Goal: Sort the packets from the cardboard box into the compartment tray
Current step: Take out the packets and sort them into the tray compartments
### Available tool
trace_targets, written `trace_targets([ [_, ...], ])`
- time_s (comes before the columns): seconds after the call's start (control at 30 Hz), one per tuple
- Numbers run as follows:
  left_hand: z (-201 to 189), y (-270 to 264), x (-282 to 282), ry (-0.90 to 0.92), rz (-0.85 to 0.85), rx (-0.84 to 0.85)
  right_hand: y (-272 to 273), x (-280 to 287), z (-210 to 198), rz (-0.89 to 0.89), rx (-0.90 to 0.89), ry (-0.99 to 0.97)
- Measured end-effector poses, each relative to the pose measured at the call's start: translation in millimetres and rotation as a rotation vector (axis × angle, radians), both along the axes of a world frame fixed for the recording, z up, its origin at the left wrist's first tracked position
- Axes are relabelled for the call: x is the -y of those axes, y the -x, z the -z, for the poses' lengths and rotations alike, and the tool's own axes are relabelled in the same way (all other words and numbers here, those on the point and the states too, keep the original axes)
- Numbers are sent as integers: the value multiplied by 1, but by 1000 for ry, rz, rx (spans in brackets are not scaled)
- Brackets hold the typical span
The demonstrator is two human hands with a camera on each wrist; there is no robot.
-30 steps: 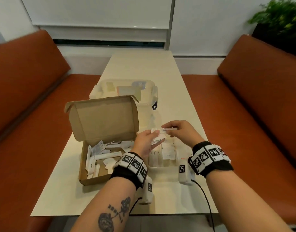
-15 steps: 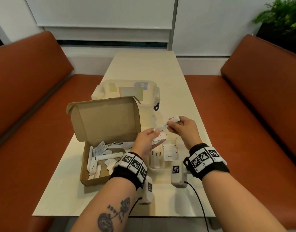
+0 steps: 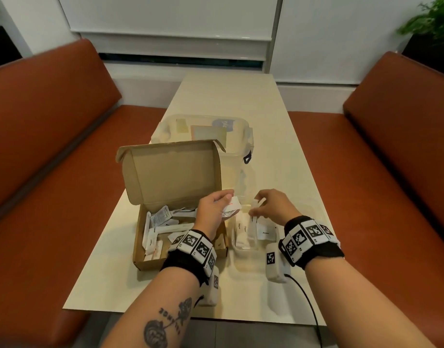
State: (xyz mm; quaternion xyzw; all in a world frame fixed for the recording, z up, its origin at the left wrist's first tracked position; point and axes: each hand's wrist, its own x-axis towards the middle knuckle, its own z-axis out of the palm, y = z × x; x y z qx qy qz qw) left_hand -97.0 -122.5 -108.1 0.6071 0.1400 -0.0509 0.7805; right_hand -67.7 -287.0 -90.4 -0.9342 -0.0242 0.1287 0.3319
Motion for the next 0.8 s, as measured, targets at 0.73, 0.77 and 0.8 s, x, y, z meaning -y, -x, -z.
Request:
trace_targets([
  [0.73, 6, 3, -1, 50, 26, -26, 24, -13, 14, -197, -29, 349],
  [0.77, 6, 3, 0, 52, 30, -24, 25, -12, 15, -195, -33, 345],
  [0.8, 7, 3, 2, 56, 33, -22, 26, -11, 16, -197, -33, 337],
])
